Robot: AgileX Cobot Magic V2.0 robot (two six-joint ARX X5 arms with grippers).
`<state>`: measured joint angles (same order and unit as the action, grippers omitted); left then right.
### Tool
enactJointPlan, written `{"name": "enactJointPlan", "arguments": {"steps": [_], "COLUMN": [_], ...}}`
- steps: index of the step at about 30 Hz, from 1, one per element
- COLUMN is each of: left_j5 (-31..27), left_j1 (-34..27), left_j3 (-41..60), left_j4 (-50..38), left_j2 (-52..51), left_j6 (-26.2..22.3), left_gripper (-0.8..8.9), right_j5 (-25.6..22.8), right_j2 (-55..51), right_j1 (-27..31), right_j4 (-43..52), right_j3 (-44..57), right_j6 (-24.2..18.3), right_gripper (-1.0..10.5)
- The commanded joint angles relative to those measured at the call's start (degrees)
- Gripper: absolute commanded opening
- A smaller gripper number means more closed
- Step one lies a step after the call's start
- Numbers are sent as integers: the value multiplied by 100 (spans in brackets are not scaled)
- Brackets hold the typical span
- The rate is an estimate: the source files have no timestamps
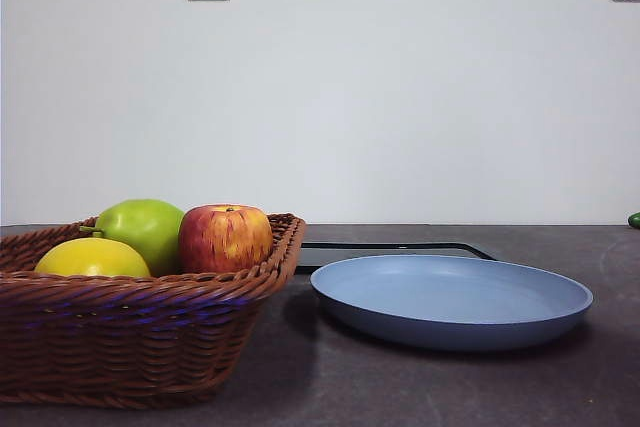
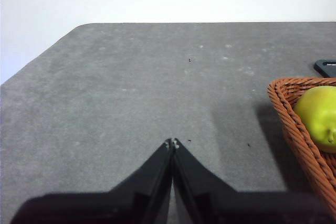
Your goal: Take the lemon from the basket,put the lemon in the plate,hand out the plate
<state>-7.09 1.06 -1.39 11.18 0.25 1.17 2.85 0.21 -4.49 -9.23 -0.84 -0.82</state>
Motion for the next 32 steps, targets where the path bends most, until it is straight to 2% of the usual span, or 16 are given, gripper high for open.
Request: {"name": "enactJointPlan", "arguments": {"steps": [1, 5, 9, 12, 17, 20, 28, 32], "left_j5": [72, 973, 1996, 2302, 2728, 2697, 2614, 2680], "left_j1": [-15, -15, -15, -15, -15, -15, -15, -15], "left_j3": [46, 46, 46, 46, -24, -275, -1451, -2050], "left_j4": [-264, -417, -444, -485, -431, -55, 1058, 1377], "left_j2": [-15, -15, -15, -15, -15, -13, 374, 1058], "left_j6": [166, 914, 1211, 1646, 2317, 2457, 2455, 2236], "left_gripper": [9, 9, 9, 8, 7, 7, 7, 7], "right_j5": [0, 4, 7, 26, 190, 302, 326, 328], "right_j2": [-15, -15, -17, -15, -15, 4, 713, 1373], "right_j1": [-2, -2, -2, -2, -2, -2, -2, -2], "right_j4": [133, 170, 192, 188, 184, -68, -1071, -1357], "right_j3": [35, 35, 35, 35, -13, -190, -1204, -1904], "right_j6": [168, 815, 1749, 2391, 3042, 3167, 3051, 2616], "right_gripper": [11, 11, 11, 11, 5, 5, 5, 5]}}
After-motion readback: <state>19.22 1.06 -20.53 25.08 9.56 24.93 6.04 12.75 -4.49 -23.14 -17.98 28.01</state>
